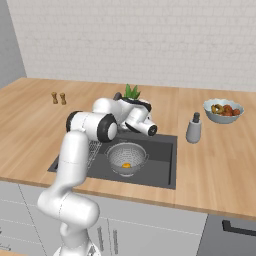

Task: Put the colander in the sink, put the tangerine in the colander, and turn on the sink faucet and pour water over the colander.

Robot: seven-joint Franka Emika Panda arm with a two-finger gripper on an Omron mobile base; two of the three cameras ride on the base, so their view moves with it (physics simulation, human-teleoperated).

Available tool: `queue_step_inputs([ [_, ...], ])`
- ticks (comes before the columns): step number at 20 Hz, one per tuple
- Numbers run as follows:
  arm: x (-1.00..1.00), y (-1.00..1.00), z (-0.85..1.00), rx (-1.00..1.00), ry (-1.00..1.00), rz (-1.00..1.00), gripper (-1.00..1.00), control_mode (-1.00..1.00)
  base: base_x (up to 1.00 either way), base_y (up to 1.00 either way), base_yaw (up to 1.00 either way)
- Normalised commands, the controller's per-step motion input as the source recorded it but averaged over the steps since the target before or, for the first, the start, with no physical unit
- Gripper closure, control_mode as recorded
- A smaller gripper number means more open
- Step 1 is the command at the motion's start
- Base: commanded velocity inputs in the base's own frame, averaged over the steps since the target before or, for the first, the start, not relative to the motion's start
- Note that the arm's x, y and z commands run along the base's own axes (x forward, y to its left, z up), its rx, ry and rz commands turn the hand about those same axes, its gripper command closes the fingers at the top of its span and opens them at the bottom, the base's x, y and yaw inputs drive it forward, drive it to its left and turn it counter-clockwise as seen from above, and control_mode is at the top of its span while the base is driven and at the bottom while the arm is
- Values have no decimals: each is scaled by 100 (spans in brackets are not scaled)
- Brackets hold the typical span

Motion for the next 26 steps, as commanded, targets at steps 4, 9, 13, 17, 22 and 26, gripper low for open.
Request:
queue_step_inputs([
  [4,8,-31,0,0,0,-4,100,-100,0,0,0],
  [9,7,-37,-4,0,0,-7,100,-100,0,0,0],
  [13,1,-47,-15,0,0,-8,100,-100,0,0,0],
  [17,4,-50,-16,0,0,-8,100,-100,0,0,0],
  [22,4,-59,-18,0,0,-6,100,-100,0,0,0],
  [26,4,-61,-20,0,0,-5,100,-100,0,0,0],
])
